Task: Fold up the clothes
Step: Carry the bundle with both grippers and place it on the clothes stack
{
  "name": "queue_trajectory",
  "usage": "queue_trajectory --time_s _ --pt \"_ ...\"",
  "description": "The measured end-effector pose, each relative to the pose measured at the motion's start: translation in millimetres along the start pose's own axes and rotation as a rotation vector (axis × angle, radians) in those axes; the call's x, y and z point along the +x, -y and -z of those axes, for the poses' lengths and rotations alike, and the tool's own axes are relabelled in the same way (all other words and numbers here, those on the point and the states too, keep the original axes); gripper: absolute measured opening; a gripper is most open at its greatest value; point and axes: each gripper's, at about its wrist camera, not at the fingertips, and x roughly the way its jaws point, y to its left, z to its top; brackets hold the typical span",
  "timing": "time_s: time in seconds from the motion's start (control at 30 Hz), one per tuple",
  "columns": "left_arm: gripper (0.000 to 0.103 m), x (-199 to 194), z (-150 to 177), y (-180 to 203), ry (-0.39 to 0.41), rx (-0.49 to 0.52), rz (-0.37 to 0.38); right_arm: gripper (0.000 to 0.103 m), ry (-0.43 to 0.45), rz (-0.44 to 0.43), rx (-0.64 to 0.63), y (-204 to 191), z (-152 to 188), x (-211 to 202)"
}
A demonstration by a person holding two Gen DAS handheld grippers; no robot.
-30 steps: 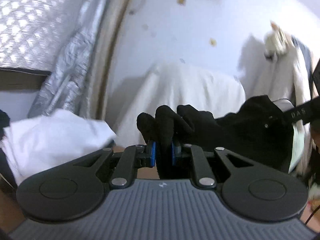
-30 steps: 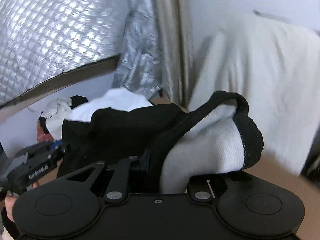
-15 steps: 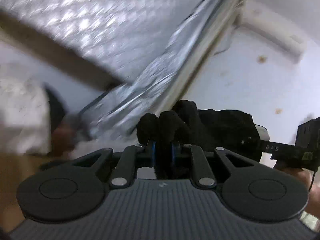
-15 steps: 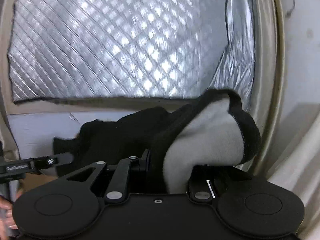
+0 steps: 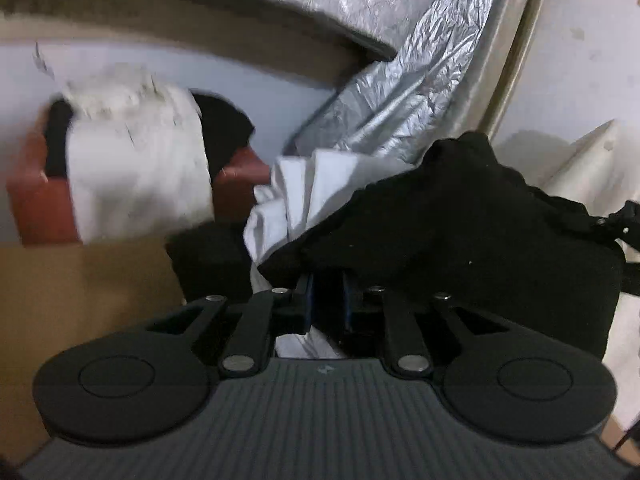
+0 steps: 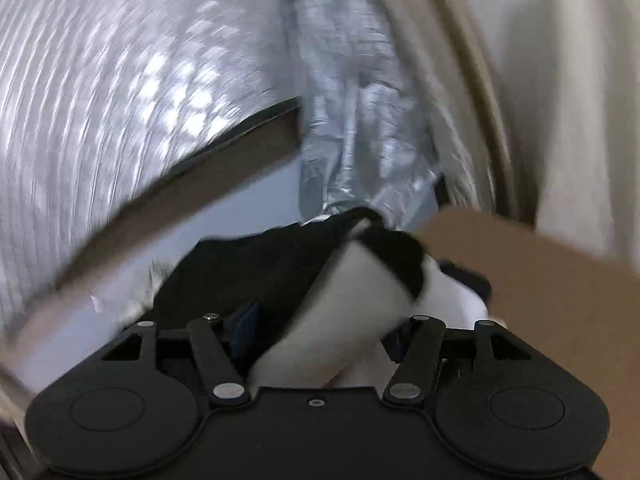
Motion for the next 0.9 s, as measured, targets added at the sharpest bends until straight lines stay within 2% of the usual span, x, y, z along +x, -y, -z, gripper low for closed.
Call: queue_trajectory --time_s 0.07,0.1,0.17,0.27,0.3,0.33,0.4,0.5,0.57,0.8,0.9 --pt "0.015 -12 -4 8 0.059 0.037 -0.040 0.060 0.160 0.042 0.085 -1 9 -29" --pt "0.015 -19 -5 8 0.098 0.037 -0.041 0.060 0.241 0.050 0.065 -12 16 -47" --pt "0.015 -33 -8 7 0.163 0.020 -0.015 0.060 0.270 0.057 -0.130 -45 27 -61" --pt "0.015 -46 -17 8 0.208 -0.007 0.113 0.060 0.286 0.067 -0.419 -91 46 -72" --pt "0.016 -45 -18 10 0.203 -0.004 0.161 0.059 0.285 0.089 -0.468 -98 53 -68" --pt "0.021 -40 -18 14 0.171 0.012 0.198 0.058 0.283 0.110 -0.517 -106 60 -64" --pt "0.022 -28 -15 25 0.087 0.051 0.252 0.058 0.275 0.152 -0.608 -119 73 -54" --pt "0.023 1 -6 33 -0.069 0.089 0.211 0.057 0.175 0.173 -0.569 -105 76 -22" --pt "0.024 18 -1 26 -0.132 0.024 0.223 0.056 0.151 0.201 -0.498 -83 81 -1" --pt "0.025 35 0 16 -0.159 -0.030 0.302 0.057 0.178 0.185 -0.392 -56 93 13" --pt "0.025 33 1 20 -0.152 -0.023 0.298 0.057 0.190 0.178 -0.347 -45 98 19"
